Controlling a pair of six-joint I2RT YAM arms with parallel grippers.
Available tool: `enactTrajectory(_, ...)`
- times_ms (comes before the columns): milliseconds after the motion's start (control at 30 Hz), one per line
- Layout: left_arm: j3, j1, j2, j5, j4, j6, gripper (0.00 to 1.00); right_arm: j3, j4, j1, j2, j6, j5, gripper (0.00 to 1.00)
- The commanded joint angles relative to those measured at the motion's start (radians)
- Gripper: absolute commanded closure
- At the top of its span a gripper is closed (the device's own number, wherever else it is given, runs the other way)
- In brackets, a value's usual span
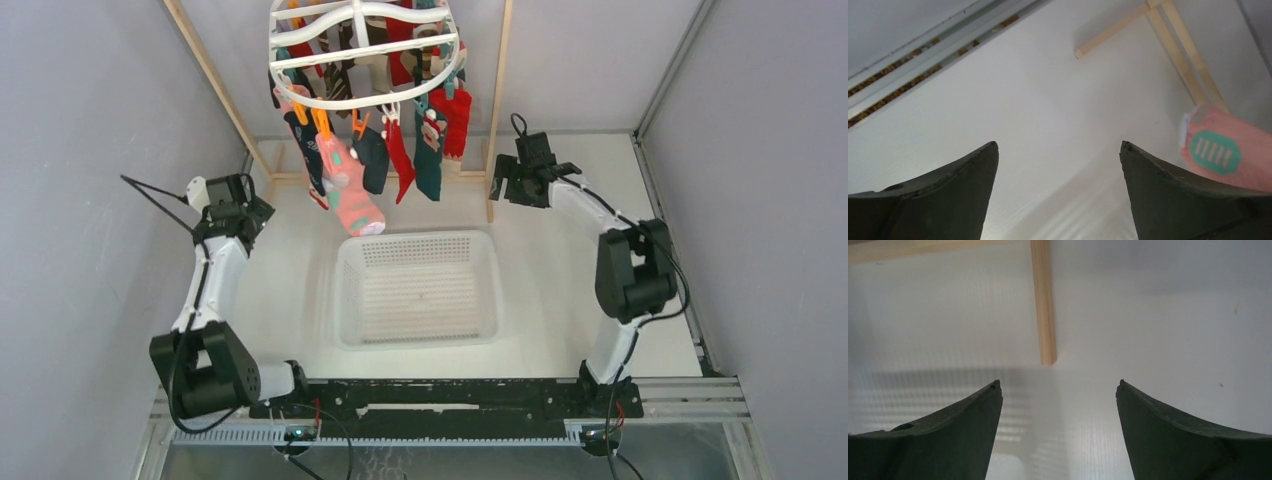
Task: Remove the socks clipped to the hanger
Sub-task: Move the bin to the center of the board, then move the clothesline to the center of the board.
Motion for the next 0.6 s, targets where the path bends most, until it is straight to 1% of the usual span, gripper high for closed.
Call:
enactTrajectory(0,0.136,0.007,0.091,-0.098,0.027,0.059,0.06,0.099,0.08,-0.005,0.101,-0.045,-0.017,0.11)
enactTrajectory(67,0.157,0.008,0.133,-0.115,0.021,0.075,0.07,0.123,0.088,0.001,0.161,-0.053,-0.017,0.13)
enactTrajectory(133,0.166,0.012,0.168,-0.1,0.023,0.081,0.1,0.149,0.09,0.009,0.205,-0.061,-0.014,0.14)
enactTrajectory(233,0.173,0.012,0.213,-0.099,0.032,0.102,0.13,0.188,0.082,0.02,0.258,-0.07,-0.01,0.15)
enactTrajectory(333,0.206,0.024,0.283,-0.093,0.016,0.12,0.13,0.218,0.077,0.027,0.295,-0.078,-0.002,0.16)
enactTrajectory(400,0.23,0.04,0.324,-0.051,0.009,0.132,0.17,0.244,0.066,0.033,0.318,-0.083,0.0,0.18)
enactTrajectory(567,0.271,0.051,0.394,-0.009,-0.004,0.162,0.2,0.286,0.037,0.057,0.35,-0.109,0.062,0.22)
